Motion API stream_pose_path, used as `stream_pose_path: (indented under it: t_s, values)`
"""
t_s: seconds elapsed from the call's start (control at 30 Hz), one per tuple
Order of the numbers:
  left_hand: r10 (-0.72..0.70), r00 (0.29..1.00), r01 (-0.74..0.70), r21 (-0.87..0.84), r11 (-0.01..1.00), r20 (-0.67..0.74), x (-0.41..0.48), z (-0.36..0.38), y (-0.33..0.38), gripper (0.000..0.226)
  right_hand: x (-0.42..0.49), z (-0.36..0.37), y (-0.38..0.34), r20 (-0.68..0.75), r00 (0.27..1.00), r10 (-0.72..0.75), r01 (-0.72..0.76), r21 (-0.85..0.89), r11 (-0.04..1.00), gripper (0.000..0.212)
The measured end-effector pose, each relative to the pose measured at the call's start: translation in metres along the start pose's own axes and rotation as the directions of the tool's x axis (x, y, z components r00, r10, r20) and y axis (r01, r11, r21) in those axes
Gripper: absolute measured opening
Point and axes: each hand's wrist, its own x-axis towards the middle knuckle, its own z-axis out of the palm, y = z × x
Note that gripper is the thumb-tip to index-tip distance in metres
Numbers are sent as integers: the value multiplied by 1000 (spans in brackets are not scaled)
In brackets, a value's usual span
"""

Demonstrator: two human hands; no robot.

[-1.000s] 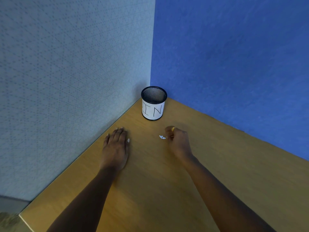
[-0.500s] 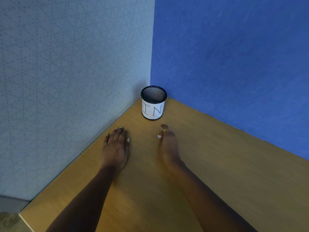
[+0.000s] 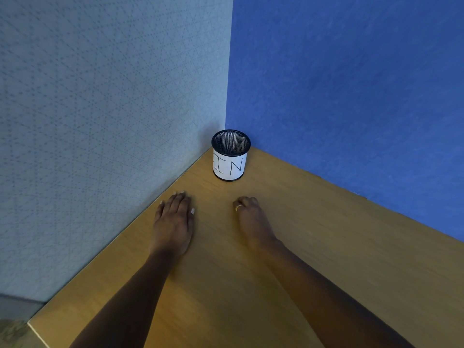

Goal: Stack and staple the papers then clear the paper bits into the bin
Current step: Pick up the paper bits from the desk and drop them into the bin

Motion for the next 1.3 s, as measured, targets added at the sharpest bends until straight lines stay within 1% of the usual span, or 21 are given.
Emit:
stream_pose_path:
  t_s: [0.13, 0.27, 0.47, 0.67, 0.8, 0.97, 1.07, 1.17, 1.23, 1.3]
  values:
    - [-1, 1000, 1, -5, 1000, -2, 0, -1, 1, 76, 1, 1, -1, 49, 997, -58, 64, -146, 987, 38]
    - [-1, 1000, 1, -4, 1000, 0, 0, -1, 1, 76, 3, -3, -3, 74, 994, -79, 92, -194, 977, 33]
    - [3, 1000, -3, 2, 1000, 4, 1, 0, 0, 75, 4, -9, -8, 80, 990, -112, 128, -227, 966, 32]
    - [8, 1000, -8, 6, 1000, 0, 1, 0, -1, 71, 2, -13, -10, 26, 988, -151, 153, -249, 956, 32]
    - [2, 1000, -2, 6, 1000, 8, 0, -1, 1, 61, 2, -12, -13, 17, 991, -133, 133, -243, 961, 31]
    - [1, 1000, -1, 9, 1000, 9, 1, -1, 1, 59, 4, -13, -14, -7, 994, -107, 103, -219, 970, 29]
    - [-1, 1000, 1, 6, 1000, 11, 0, -1, 1, 60, 7, -16, -13, -24, 1000, -19, 15, -145, 989, 24]
    - [5, 1000, -5, 1, 1000, 1, 0, -1, -1, 66, 14, -15, -9, -85, 989, 125, -120, 60, 991, 23]
    - [8, 1000, -8, 1, 1000, -2, 1, -1, 0, 68, 18, -13, -4, -129, 968, 217, -182, 240, 954, 19]
    - [4, 1000, -4, 1, 1000, -2, 0, -1, 0, 65, 20, -14, 3, -97, 941, 325, -246, 466, 850, 14]
